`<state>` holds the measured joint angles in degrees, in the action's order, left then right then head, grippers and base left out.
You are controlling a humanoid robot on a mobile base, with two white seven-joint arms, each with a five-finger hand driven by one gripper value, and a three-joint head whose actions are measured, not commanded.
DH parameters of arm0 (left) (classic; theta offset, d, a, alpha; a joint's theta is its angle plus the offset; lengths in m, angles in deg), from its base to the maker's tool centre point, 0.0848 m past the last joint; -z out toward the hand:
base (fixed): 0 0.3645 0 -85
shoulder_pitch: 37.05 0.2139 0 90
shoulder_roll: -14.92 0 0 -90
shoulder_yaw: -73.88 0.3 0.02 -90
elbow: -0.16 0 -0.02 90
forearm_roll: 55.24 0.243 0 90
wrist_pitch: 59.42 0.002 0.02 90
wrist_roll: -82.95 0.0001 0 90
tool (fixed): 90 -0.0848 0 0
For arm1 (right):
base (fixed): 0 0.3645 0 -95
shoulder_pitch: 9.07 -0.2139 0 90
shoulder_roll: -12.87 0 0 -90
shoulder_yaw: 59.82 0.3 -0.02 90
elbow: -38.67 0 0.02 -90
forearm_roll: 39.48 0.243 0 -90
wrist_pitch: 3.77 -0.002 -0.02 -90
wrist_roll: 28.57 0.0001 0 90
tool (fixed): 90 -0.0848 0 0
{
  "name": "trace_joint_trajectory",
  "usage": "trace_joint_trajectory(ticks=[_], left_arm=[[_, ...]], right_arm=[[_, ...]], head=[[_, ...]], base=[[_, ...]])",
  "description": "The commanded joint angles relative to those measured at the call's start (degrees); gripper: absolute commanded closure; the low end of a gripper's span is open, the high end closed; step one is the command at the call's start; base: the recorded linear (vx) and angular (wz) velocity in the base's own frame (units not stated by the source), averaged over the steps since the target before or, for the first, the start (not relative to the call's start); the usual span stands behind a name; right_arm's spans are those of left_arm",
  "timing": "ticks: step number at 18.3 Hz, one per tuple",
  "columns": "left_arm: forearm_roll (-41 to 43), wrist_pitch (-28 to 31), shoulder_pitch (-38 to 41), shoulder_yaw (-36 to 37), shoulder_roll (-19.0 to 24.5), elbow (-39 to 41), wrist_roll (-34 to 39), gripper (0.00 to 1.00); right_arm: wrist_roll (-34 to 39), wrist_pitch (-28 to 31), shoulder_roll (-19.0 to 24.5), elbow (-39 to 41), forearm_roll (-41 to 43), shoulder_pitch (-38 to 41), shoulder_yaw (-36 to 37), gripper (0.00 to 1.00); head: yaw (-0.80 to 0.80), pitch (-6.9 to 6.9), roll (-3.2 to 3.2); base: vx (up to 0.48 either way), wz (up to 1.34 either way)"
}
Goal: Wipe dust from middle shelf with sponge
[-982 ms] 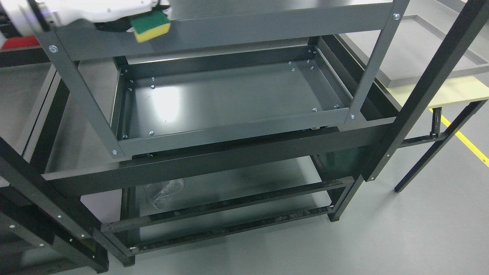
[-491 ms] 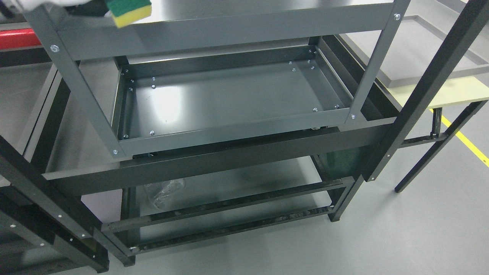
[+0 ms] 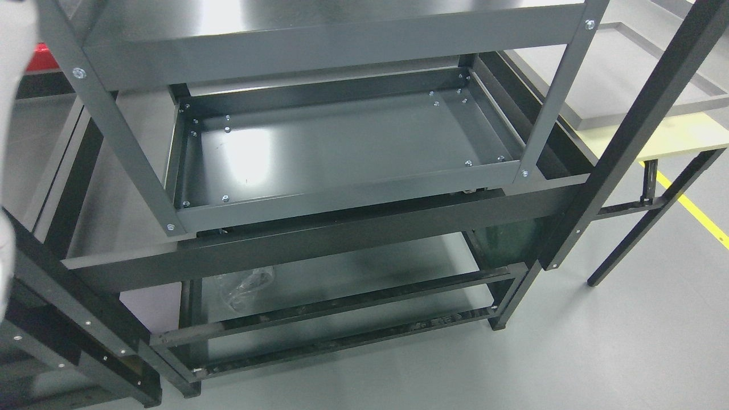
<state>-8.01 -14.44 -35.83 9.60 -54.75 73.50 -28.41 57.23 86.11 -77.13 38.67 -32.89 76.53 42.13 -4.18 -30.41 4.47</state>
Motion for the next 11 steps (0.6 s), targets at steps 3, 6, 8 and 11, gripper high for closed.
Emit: trace_joint_trajectory(ticks=[3, 6, 8, 11], left_arm=[[10.4, 3.6, -5.5, 19.2, -19.3, -9.2, 13.8, 1.00], [9.9, 9.9, -5.6, 30.1, -19.3, -12.8, 21.3, 1.00], [9.9, 10.5, -5.4, 31.8, -19.3, -18.3, 22.9, 1.00], [10.0, 11.4, -5.1, 31.7, -19.3, -23.8, 22.9, 1.00]], right_arm=[[0.1, 4.2, -1.0, 1.0, 0.0, 0.0, 0.0, 0.00], [0.1, 4.2, -1.0, 1.0, 0.0, 0.0, 0.0, 0.00], [0.1, 4.2, -1.0, 1.0, 0.0, 0.0, 0.0, 0.00], [0.1, 4.2, -1.0, 1.0, 0.0, 0.0, 0.0, 0.00]], head=[[0.00, 0.00, 0.00], [0.00, 0.00, 0.00], [0.00, 0.00, 0.00], [0.00, 0.00, 0.00]], base=[[0.000, 0.00], [0.000, 0.00], [0.000, 0.00], [0.000, 0.00]])
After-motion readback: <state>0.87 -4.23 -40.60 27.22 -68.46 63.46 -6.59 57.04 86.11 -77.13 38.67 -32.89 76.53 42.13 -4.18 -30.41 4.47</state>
